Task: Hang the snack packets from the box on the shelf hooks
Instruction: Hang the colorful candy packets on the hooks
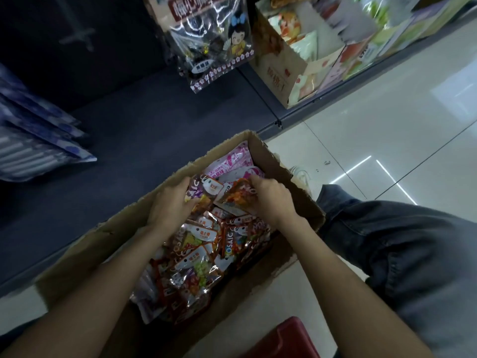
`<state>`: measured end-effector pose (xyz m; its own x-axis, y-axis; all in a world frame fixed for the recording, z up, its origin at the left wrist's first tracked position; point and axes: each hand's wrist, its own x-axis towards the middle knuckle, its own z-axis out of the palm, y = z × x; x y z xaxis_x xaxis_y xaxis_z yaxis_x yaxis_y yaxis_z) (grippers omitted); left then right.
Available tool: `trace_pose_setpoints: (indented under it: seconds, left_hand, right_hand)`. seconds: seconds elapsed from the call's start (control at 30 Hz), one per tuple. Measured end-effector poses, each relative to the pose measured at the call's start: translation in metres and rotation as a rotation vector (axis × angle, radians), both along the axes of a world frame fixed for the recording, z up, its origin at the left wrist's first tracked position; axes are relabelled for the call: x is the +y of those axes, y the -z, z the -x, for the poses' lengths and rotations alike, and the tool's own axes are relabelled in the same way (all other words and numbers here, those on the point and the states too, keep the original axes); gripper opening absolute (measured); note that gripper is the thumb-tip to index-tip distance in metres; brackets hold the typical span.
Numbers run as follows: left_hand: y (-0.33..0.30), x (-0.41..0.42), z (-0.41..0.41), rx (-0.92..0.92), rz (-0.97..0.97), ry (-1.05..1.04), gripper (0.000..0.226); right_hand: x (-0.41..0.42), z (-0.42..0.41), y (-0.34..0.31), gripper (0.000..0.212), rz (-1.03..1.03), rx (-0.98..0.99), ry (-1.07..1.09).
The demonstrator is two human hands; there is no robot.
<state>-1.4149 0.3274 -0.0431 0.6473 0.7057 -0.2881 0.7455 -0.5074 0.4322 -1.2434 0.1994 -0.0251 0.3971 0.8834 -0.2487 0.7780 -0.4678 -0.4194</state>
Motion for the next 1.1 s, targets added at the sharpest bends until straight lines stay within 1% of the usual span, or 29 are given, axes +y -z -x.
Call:
trace_pose_setpoints:
  seconds: [0.07,0.13,0.2,0.3,0.37,0.47,0.57,0.63,0.67,0.73,0.8,0.87,0.97,1.03,1.1]
  left_hand:
    - [-0.036,0.002,0.000,-0.104,-0.030,-0.055,0.036]
    - [-0.076,0.004,-0.002,-0.256,-0.043,-0.128,0.034]
    - [-0.117,0.007,-0.008,-0.440,-0.043,-0.162,0.033]
    - [-0.179,0.012,-0.021,-0.639,-0.073,-0.124,0.019]
    - [-0.218,0.014,-0.029,-0.770,-0.111,-0.113,0.012]
    - [-0.266,0.024,-0.036,-0.935,-0.138,-0.180,0.019]
    - [-0.305,0.038,-0.040,-1.023,-0.184,-0.197,0.030]
    - [-0.329,0.045,-0.041,-1.060,-0.249,-0.203,0.033]
    - [-0.341,0.049,-0.041,-1.070,-0.298,-0.202,0.030]
    - [-0.360,0.057,-0.042,-1.077,-0.392,-0.196,0.013]
    - [-0.374,0.067,-0.046,-1.050,-0.461,-0.198,0.005]
    - [-0.386,0.075,-0.055,-0.982,-0.515,-0.186,0.007]
    - [-0.398,0.084,-0.080,-0.831,-0.595,-0.119,0.012]
    - [-0.403,0.090,-0.099,-0.783,-0.600,-0.112,0.014]
    - [-0.407,0.097,-0.118,-0.778,-0.591,-0.121,0.015]
  right_hand:
    - [-0.007,-0.003,-0.036,0.028,-0.106,0.094,-0.006]
    - [-0.011,-0.008,-0.073,0.022,-0.207,0.213,-0.008]
    - [-0.009,-0.012,-0.108,0.027,-0.305,0.298,-0.024]
    - [0.002,-0.021,-0.160,0.037,-0.461,0.389,-0.042]
    - [0.013,-0.027,-0.194,0.039,-0.547,0.409,-0.061]
    - [0.030,-0.034,-0.246,0.029,-0.630,0.383,-0.099]
    - [0.045,-0.038,-0.291,0.027,-0.688,0.395,-0.093]
    - [0.055,-0.040,-0.314,0.028,-0.706,0.385,-0.092]
    - [0.060,-0.041,-0.325,0.027,-0.714,0.363,-0.108]
    - [0.073,-0.044,-0.344,0.026,-0.726,0.306,-0.131]
    - [0.087,-0.049,-0.360,0.021,-0.752,0.241,-0.120]
    - [0.099,-0.057,-0.371,0.020,-0.786,0.129,-0.066]
    - [0.112,-0.073,-0.378,0.023,-0.807,-0.051,0.030]
    - [0.116,-0.086,-0.380,0.026,-0.811,-0.091,0.065]
    - [0.118,-0.100,-0.382,0.031,-0.808,-0.082,0.080]
